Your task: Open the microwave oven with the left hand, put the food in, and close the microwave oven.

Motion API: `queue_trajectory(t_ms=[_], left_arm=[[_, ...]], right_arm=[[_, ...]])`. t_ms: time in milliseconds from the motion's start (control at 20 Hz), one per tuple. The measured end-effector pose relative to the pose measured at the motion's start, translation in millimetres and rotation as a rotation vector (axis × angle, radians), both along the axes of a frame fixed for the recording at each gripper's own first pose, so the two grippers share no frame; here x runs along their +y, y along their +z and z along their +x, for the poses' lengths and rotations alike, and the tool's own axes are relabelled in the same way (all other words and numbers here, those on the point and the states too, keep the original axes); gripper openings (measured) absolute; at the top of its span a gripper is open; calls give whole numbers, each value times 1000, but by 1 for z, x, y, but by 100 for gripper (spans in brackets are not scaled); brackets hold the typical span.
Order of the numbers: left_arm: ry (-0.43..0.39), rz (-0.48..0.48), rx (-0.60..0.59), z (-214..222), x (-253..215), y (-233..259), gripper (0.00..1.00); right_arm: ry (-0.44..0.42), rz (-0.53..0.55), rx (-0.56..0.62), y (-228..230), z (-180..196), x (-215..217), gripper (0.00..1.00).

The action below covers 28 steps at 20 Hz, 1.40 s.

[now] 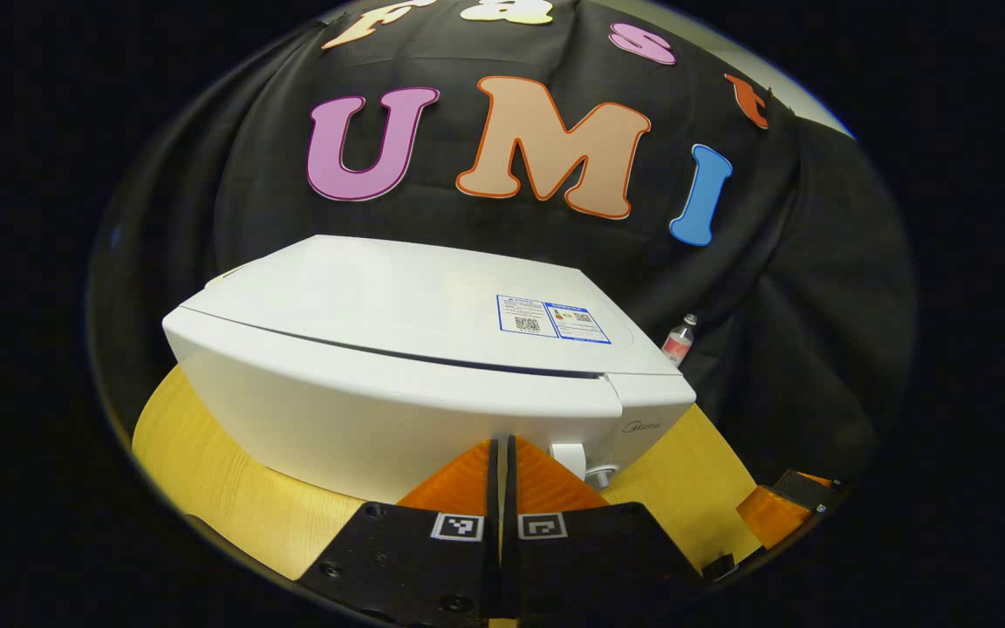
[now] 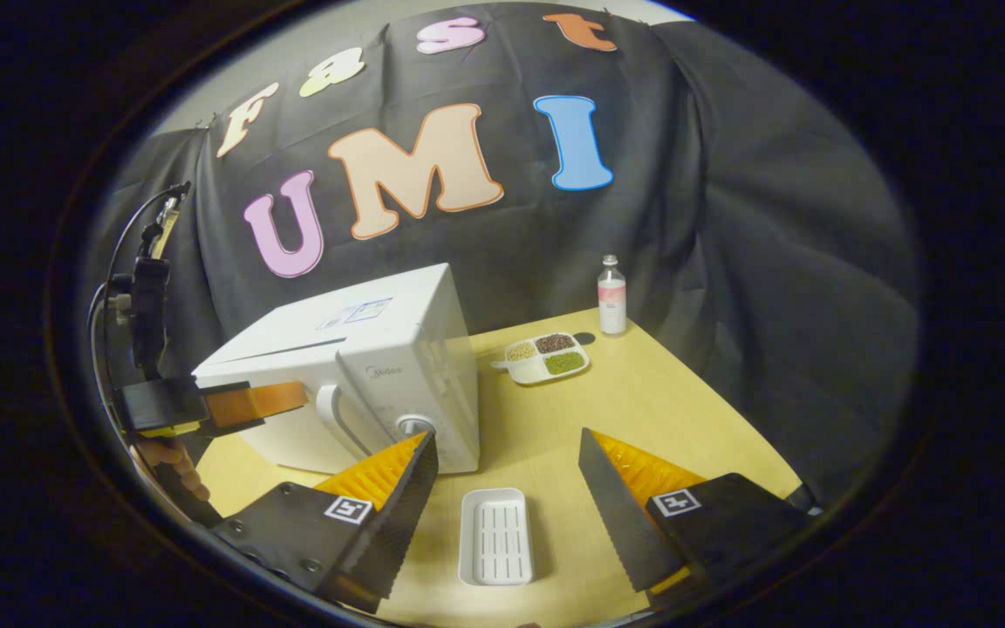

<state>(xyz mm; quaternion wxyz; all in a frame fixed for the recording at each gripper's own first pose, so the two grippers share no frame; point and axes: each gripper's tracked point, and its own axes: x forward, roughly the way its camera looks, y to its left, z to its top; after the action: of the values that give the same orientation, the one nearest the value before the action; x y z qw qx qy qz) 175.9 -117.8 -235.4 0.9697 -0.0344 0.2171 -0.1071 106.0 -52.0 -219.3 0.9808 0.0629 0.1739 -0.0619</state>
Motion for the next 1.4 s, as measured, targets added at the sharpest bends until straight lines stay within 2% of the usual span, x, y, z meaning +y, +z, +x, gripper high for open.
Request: queue_trajectory(t_ms=[50,250,800,1150,1200,1250,1300,1350,1400], left_arm=[[3,11,-22,8,0,4,0],[-21,15,11,4,-3,-2,0],[25,61,-76,-15,19,27,1],[100,91,-20,-63,65,28,36],[107,105,-8,-68,69,28,45],[126,118,-3,-72,76,27,74],[156,126,-4,-73,83,27,84],[173,120,-15,-80,84,32,100],[186,121,-26,-83,85,36,99]], right_arm=[[6,0,-2,1,1,1,100],[31,8,24,-3,-2,6,100],[36,18,19,13,5,1,100],[55,35,-4,33,11,1,100],[55,32,-5,37,11,0,100],[55,26,-8,39,11,-3,100],[61,18,-19,43,12,-4,100],[64,5,-24,45,12,-5,100],[72,-5,-25,45,13,-5,100]])
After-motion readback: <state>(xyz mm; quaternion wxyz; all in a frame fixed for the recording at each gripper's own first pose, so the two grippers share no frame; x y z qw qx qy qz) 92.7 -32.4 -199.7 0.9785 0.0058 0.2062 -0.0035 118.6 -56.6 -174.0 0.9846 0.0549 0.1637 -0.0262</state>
